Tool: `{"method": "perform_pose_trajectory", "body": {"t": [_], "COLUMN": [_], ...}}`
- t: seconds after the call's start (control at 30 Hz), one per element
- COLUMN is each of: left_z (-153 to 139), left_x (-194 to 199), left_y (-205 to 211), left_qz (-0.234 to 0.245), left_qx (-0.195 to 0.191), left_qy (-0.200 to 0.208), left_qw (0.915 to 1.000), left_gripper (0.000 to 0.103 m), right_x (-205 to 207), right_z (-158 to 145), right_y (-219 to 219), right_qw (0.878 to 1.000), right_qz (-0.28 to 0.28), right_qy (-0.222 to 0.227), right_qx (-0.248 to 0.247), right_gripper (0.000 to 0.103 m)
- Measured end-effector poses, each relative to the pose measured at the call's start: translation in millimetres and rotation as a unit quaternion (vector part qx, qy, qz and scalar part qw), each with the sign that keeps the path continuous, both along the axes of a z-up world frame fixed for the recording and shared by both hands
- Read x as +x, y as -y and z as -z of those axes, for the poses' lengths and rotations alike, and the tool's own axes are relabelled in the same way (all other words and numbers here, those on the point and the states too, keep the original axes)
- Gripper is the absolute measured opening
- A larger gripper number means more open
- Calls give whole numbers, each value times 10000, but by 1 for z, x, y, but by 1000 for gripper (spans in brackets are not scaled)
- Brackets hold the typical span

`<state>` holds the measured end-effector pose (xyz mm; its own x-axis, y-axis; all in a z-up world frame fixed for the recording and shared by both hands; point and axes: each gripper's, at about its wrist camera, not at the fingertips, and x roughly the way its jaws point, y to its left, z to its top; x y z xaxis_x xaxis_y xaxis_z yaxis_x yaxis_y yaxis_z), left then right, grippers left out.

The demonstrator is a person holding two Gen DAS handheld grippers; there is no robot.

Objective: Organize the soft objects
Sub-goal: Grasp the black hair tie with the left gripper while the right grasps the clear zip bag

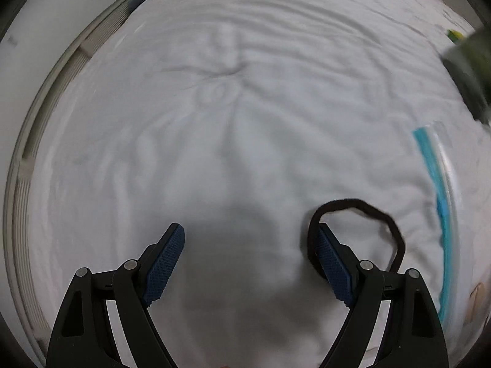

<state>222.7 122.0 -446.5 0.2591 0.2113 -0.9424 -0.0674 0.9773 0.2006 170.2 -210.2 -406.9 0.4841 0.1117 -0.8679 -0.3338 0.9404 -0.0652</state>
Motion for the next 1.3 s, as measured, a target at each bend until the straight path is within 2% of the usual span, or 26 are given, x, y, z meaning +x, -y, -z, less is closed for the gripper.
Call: {"method": "perform_pose_trajectory", "body": {"t": [0.07, 0.17, 0.23, 0.33, 0.4, 0.63, 0.83, 1.07, 1.27, 1.3], "left_z": [-3, -11, -14, -10, -8, 3, 17, 26, 33, 33], "left_x": [-5, -15, -23, -24, -28, -9, 5, 8, 18, 19], "left_y": [-7, -10, 3, 16, 31, 39, 60, 60, 58, 55], "left_qz": [-214, -320, -136, 83, 191, 463, 557, 552, 525, 530], "left_qx": [73, -401, -803, -1160, -1137, -1375, -1201, -1121, -1052, -1008], "left_qy": [21, 101, 118, -7, -42, -80, -271, -334, -394, -393], "left_qw": [9997, 9986, 9966, 9932, 9933, 9894, 9908, 9916, 9923, 9927], "left_gripper": [81, 81, 81, 81, 81, 81, 81, 81, 77, 74], "right_x": [5, 13, 18, 25, 30, 48, 60, 79, 92, 96], "right_z": [1, 6, 10, 19, 25, 48, 63, 90, 109, 111], "right_y": [-8, -19, -25, -35, -43, -57, -66, -77, -91, -93], "right_qw": [10000, 9999, 9998, 9997, 9996, 9996, 9992, 9985, 9979, 9977], "right_qz": [-60, -116, -144, -190, -222, -136, -154, -105, -121, -120], "right_qy": [32, 38, 35, -11, -48, -178, -324, -523, -641, -661], "right_qx": [30, 80, 99, 140, 157, 167, 165, 115, 9, -20], "right_gripper": [79, 79, 79, 79, 79, 79, 79, 76, 65, 59]}}
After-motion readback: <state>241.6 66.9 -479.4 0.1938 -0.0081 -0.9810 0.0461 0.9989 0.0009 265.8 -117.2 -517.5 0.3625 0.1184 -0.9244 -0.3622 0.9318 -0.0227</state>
